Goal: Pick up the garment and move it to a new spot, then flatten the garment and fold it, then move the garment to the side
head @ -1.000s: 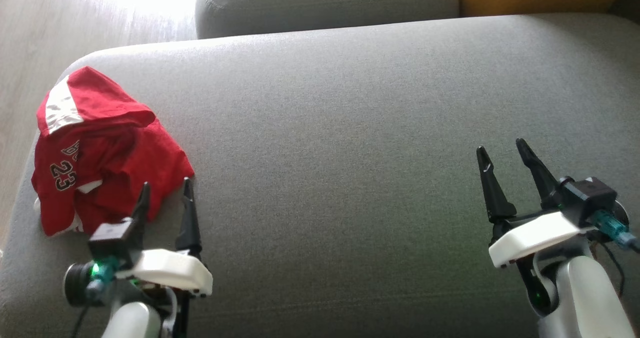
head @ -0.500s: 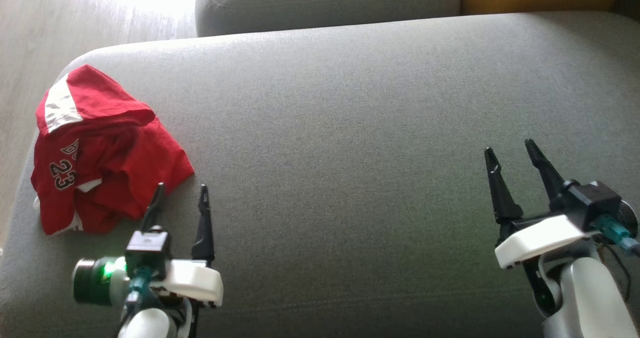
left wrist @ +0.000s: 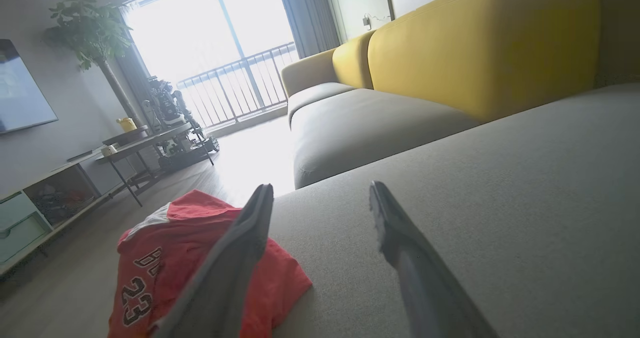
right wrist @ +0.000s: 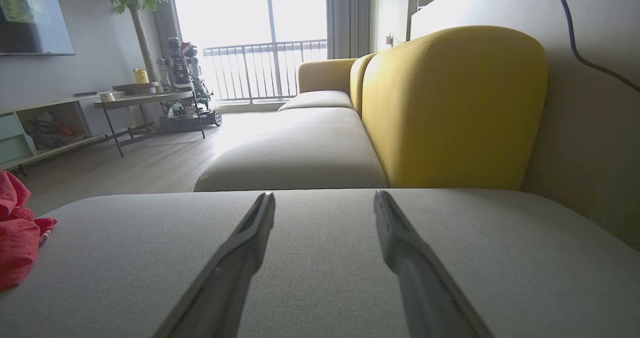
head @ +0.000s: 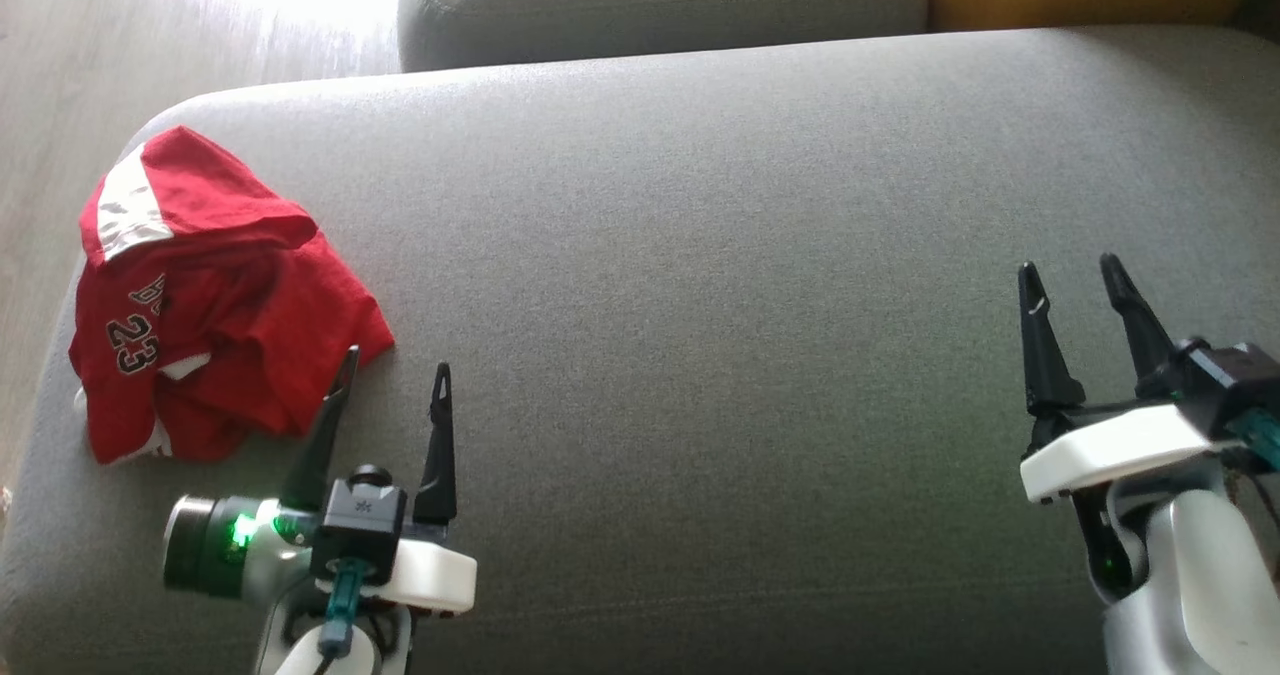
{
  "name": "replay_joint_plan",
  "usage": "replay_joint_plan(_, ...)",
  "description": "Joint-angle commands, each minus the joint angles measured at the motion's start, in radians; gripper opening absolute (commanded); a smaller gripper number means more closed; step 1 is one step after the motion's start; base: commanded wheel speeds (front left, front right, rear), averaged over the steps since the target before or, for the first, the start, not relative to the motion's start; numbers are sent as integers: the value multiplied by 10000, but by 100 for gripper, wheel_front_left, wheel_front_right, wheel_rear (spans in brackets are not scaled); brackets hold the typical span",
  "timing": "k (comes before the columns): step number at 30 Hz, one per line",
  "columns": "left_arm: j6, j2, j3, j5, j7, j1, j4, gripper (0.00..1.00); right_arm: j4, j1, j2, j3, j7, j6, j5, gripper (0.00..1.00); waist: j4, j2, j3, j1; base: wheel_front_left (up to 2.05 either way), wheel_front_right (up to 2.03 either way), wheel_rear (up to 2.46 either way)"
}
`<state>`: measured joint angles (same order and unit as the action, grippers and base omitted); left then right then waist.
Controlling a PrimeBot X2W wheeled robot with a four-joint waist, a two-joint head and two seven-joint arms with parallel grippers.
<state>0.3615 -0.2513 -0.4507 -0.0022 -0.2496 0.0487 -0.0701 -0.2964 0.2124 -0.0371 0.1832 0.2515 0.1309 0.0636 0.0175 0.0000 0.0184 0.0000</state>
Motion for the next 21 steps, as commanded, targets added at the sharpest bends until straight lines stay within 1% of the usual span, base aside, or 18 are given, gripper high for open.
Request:
replay_joint_plan(1, 89, -256, 279, 114, -122, 597, 326, 100, 322, 557, -131, -253, 103, -2, -129, 100, 13, 0, 5, 0, 0, 0, 0)
replay_joint_plan(3, 111, -266, 255, 104, -122, 608, 323, 100, 252, 582, -131, -229, 103, -2, -27, 100, 33, 0, 7, 0, 0, 0, 0)
replay_joint_plan(12, 204, -331, 203, 50, -122, 612, 303, 100, -412, 793, -131, 28, 103, -2, 1243, 100, 74, 0, -2, 0, 0, 0, 0)
replay_joint_plan(17, 238, -334, 165, 22, -122, 626, 298, 100, -529, 843, -131, 20, 103, -2, 1279, 100, 79, 0, -2, 0, 0, 0, 0)
replay_joint_plan(21, 245, -327, 140, -6, -122, 651, 288, 100, -343, 803, -131, -212, 103, -2, 670, 100, 80, 0, 17, 0, 0, 0, 0)
